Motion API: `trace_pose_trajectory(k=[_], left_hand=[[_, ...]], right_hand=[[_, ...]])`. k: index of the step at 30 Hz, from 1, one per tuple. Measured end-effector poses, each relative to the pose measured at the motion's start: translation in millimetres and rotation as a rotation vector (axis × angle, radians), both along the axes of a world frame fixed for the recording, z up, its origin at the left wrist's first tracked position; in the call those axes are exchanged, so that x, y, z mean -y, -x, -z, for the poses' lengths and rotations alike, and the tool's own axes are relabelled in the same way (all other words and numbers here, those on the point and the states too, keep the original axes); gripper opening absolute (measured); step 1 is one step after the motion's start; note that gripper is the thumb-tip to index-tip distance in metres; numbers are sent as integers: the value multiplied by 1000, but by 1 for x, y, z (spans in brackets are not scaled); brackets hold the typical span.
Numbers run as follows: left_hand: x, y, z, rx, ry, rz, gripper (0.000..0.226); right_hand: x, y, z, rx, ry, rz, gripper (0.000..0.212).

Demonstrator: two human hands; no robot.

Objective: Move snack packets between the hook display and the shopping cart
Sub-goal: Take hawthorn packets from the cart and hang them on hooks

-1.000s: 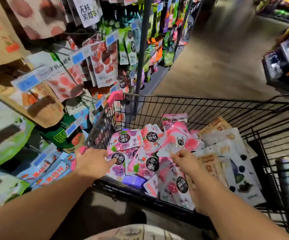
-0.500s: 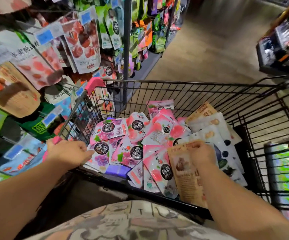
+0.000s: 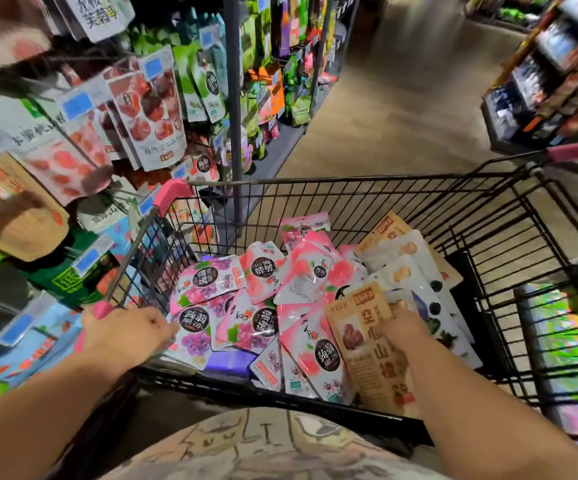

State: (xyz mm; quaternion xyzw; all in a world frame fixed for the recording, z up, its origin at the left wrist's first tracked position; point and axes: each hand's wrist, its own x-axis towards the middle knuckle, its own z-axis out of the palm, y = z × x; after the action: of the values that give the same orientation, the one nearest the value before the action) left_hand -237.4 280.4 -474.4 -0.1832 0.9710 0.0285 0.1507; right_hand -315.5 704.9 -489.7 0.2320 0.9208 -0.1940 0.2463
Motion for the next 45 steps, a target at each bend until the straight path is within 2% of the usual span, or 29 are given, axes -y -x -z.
trace_pose_trajectory(k=[6, 12, 16, 19, 23, 26, 29, 32, 34, 36, 40, 42, 45], left_hand=[[-10, -13, -7, -116, -95, -37, 44], [-10, -13, -5, -179, -129, -35, 50], [-11, -7, -8, -186, -139, -31, 50], [-13, 1, -11, -196, -112, -16, 49], [-8, 18, -6, -237, -102, 78, 44], [-7, 31, 1, -327, -75, 182, 50], [-7, 42, 4, -292, -285, 170, 64], [-12, 48, -1, -198, -463, 194, 69], [-18, 55, -8, -55, -753, 79, 90], [-25, 60, -16, -7, -1066, -13, 109], [-38, 60, -23, 5, -1432, -95, 92], [-42, 60, -26, 7, -1506, -114, 86], [-38, 65, -24, -2, -1520, -161, 89]], right_hand=[[8, -1, -4, 57, 13, -108, 49], [25, 4, -14, -68, 92, -130, 28], [45, 4, -31, -194, 130, -143, 25], [68, 2, -46, -343, 260, -136, 26], [107, 11, -62, -456, 431, -126, 12], [131, 23, -63, -487, 693, -56, 12], [150, 33, -58, -432, 1021, 63, 12], [168, 42, -51, -302, 1247, 179, 14], [177, 50, -48, -222, 1356, 247, 15], [183, 55, -49, -168, 1417, 286, 18], [189, 68, -48, -121, 1495, 346, 24], [193, 75, -48, -122, 1506, 355, 21], [199, 80, -50, -138, 1511, 339, 17]])
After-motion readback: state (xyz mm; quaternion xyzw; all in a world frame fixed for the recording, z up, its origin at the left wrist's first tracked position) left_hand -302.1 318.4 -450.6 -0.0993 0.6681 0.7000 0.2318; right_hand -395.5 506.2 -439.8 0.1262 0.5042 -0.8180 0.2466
